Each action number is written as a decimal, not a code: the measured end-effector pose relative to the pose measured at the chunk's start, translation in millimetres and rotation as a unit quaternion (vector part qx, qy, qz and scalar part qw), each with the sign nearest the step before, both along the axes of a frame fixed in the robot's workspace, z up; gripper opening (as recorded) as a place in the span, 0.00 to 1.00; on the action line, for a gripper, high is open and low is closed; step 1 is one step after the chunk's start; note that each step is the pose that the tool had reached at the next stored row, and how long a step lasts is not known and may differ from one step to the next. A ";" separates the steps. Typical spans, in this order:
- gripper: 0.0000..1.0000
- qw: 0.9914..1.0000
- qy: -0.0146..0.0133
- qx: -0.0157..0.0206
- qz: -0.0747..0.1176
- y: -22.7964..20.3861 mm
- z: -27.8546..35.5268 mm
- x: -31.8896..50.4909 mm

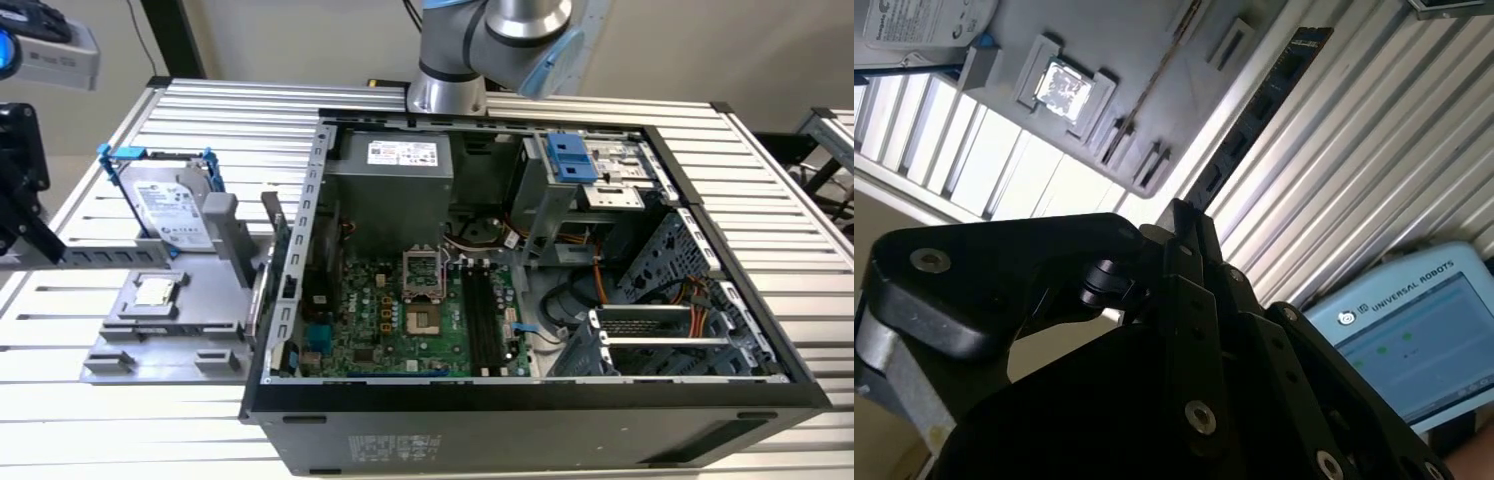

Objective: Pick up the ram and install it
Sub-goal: 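Pick up the ram and move it above insertion slot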

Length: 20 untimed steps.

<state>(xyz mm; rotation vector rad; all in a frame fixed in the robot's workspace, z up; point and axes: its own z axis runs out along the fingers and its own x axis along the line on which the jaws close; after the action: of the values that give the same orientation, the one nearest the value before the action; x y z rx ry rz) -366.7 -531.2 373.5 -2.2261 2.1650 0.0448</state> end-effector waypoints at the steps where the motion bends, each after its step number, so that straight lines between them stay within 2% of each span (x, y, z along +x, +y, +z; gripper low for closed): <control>1: 0.00 1.000 0.000 0.000 0.000 0.0 0.7 0.0; 20: 0.00 1.000 0.000 0.000 0.000 0.0 16.6 0.0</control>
<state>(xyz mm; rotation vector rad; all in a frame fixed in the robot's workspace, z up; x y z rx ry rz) -366.7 -531.2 390.0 -2.2260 2.1649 0.0448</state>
